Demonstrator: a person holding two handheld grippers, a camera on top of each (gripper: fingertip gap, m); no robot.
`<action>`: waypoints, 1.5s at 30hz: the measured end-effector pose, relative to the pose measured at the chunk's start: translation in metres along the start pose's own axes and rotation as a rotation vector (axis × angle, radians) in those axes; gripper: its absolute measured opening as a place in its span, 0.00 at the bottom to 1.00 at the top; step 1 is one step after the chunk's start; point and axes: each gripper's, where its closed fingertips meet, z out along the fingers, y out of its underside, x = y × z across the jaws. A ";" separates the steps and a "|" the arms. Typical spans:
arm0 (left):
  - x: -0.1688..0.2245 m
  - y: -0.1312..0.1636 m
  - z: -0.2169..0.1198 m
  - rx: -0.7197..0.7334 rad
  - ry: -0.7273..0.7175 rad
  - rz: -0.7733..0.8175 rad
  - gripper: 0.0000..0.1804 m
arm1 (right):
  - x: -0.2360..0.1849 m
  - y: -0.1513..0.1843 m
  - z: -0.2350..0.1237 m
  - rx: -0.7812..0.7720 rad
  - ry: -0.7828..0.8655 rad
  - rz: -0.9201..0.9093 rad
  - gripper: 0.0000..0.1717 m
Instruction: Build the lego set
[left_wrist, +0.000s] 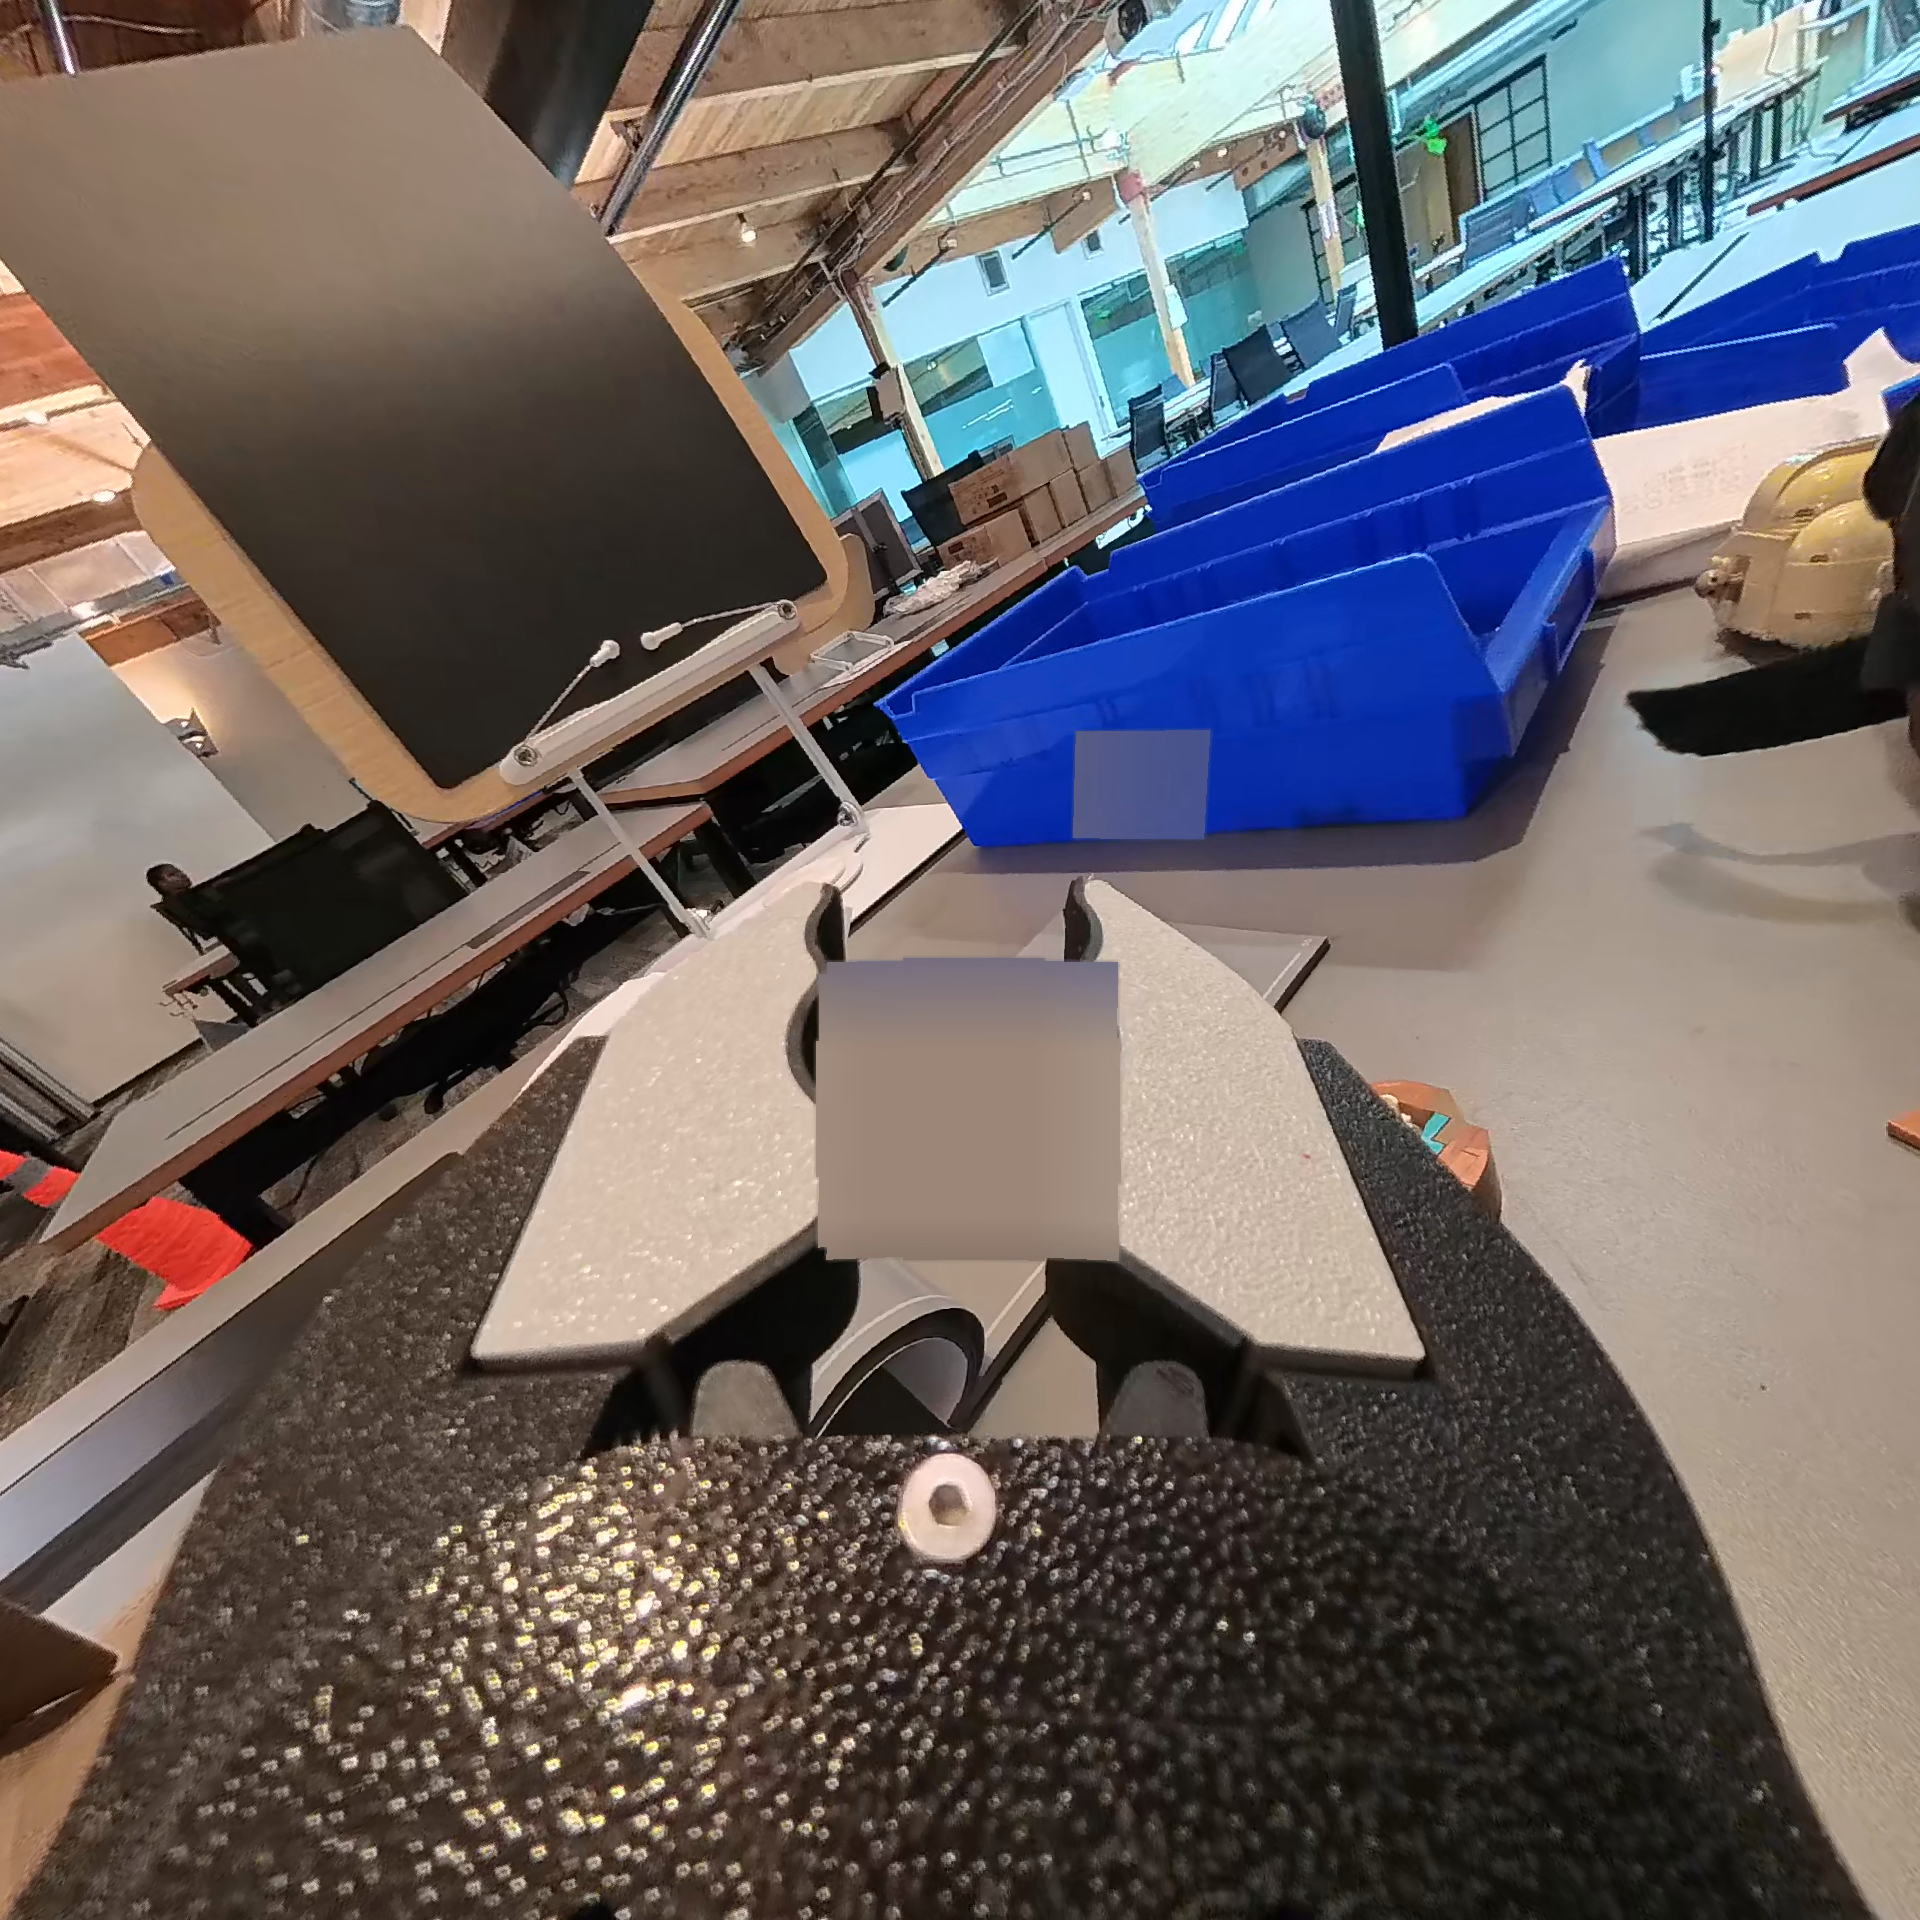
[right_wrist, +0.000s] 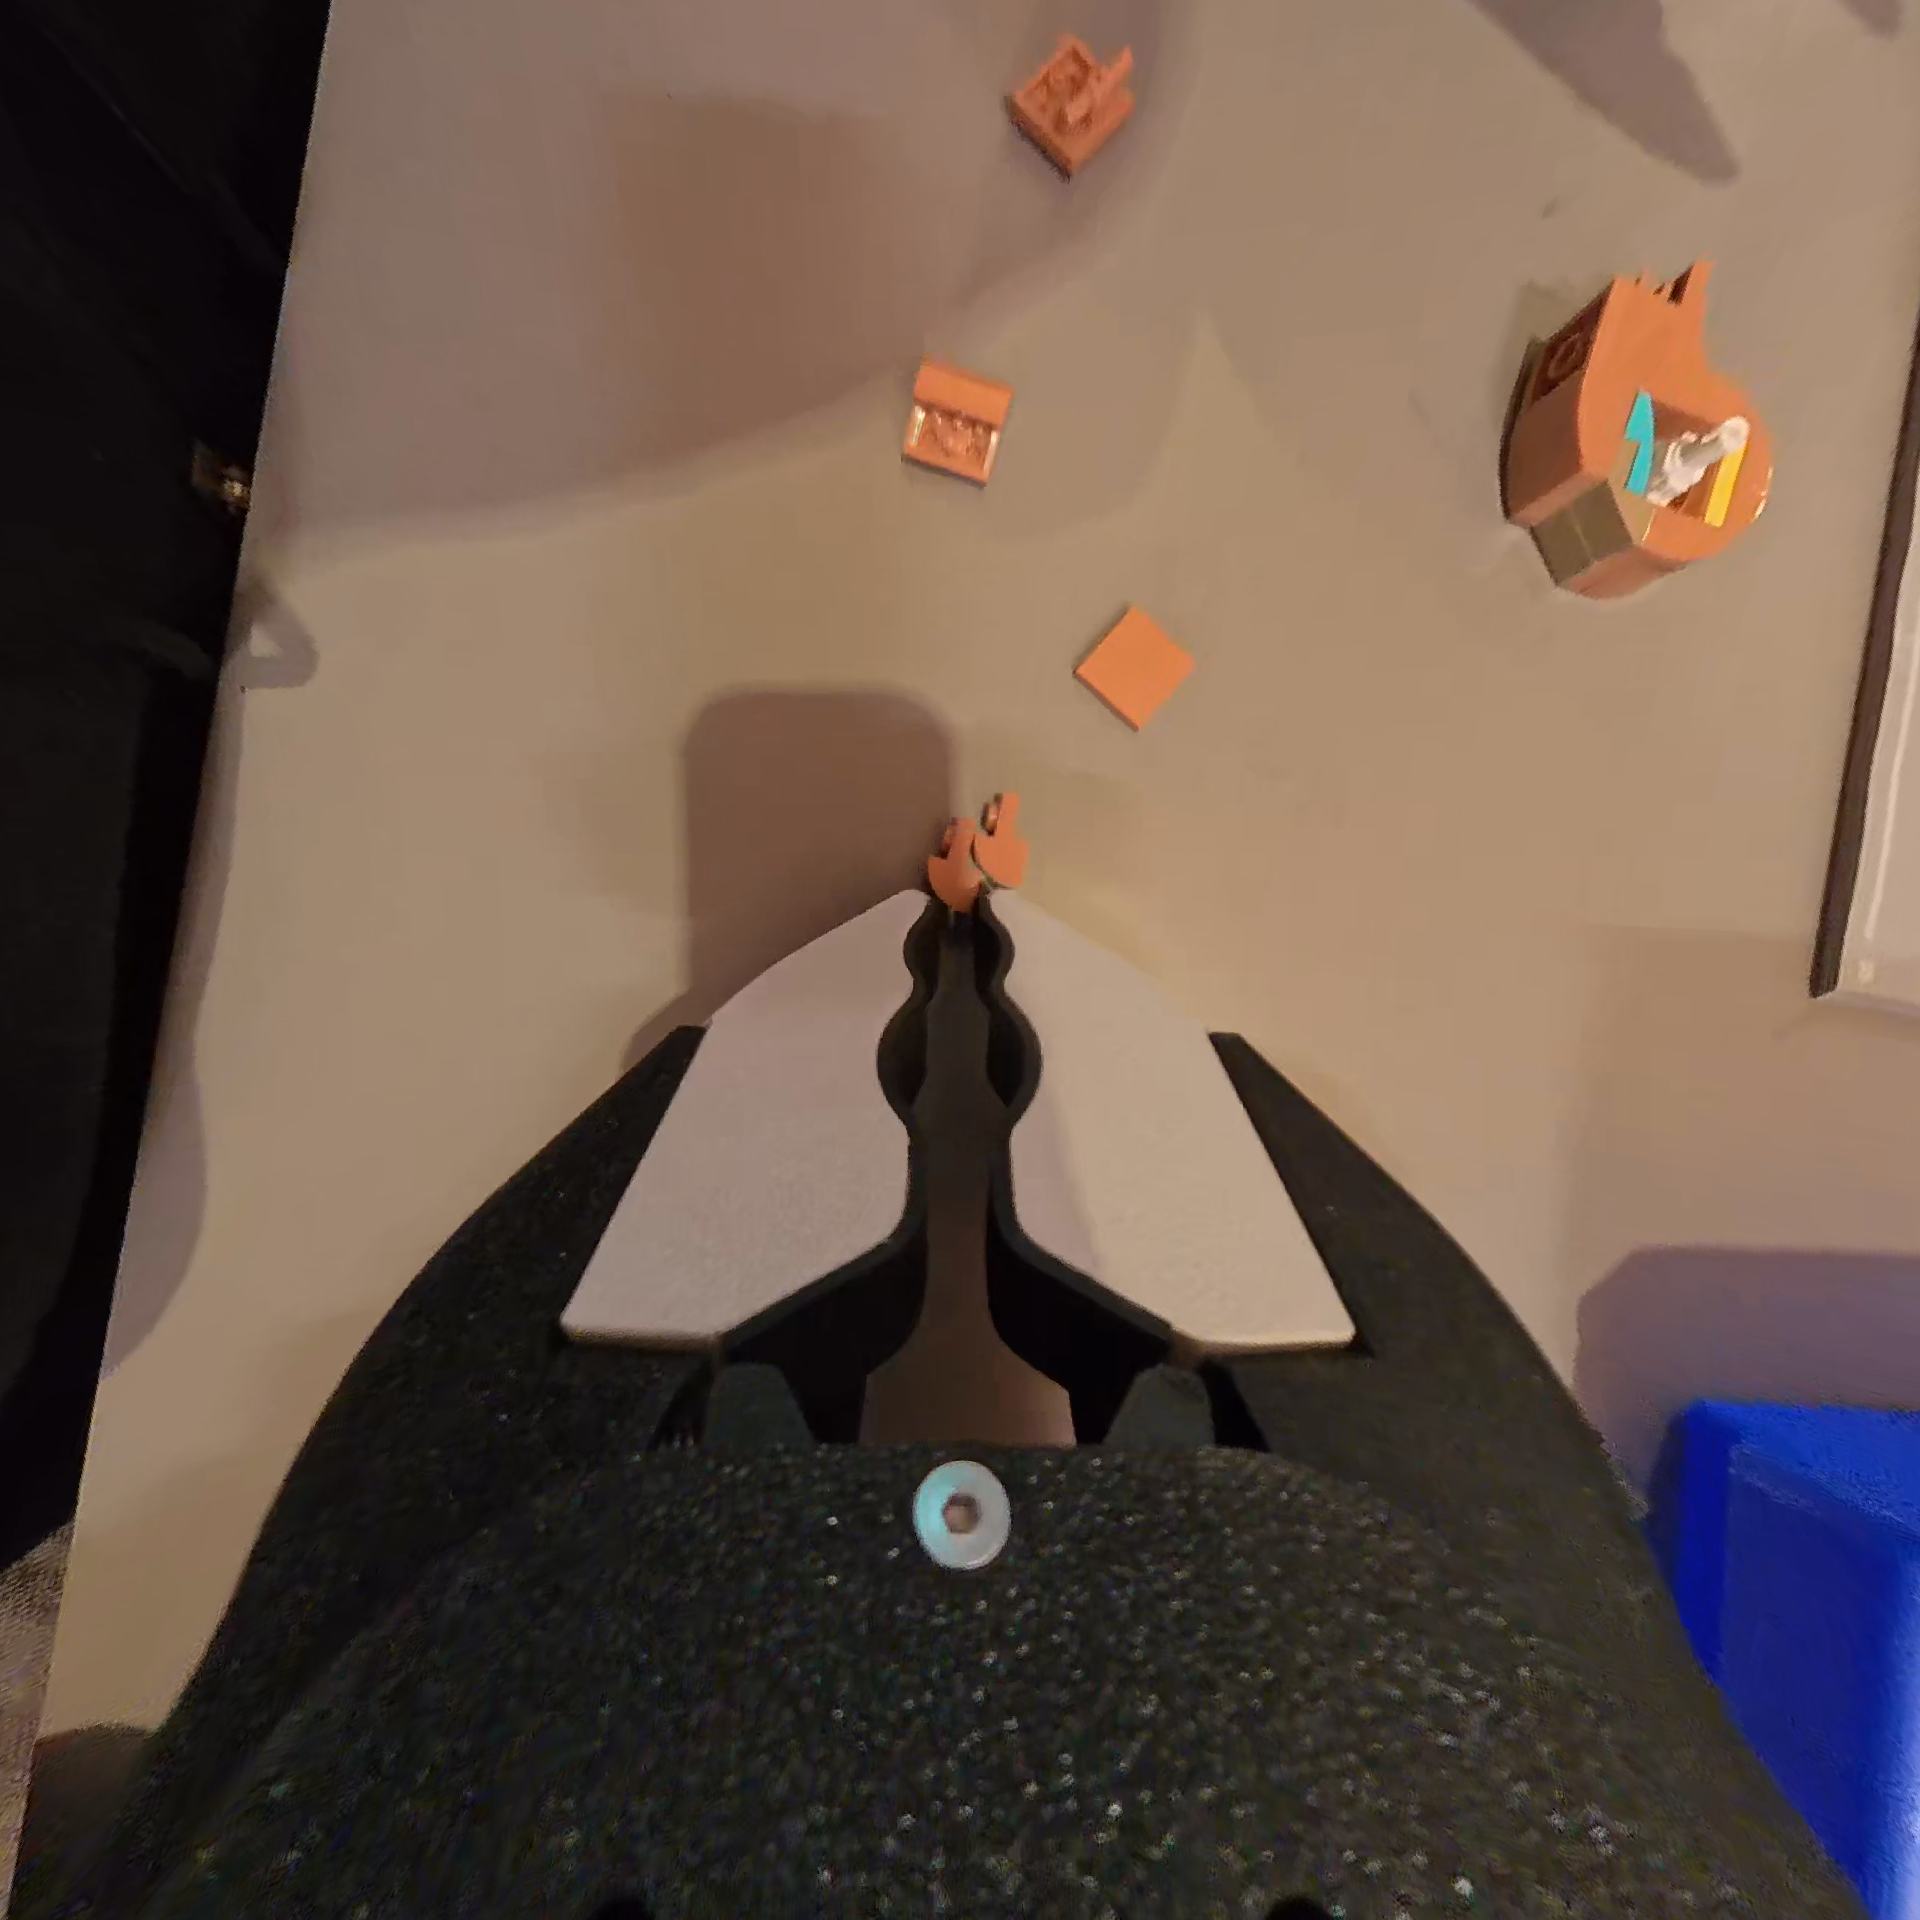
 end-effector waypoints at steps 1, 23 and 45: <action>0.000 0.000 0.000 0.001 0.000 0.001 0.22 | 0.001 -0.002 0.001 0.005 0.006 -0.002 0.03; 0.004 -0.009 -0.007 0.017 0.066 -0.048 0.18 | 0.005 -0.027 0.002 0.166 0.022 0.016 0.08; 0.002 -0.014 -0.009 0.036 0.088 -0.151 0.13 | 0.047 -0.051 -0.001 0.311 0.249 0.145 0.23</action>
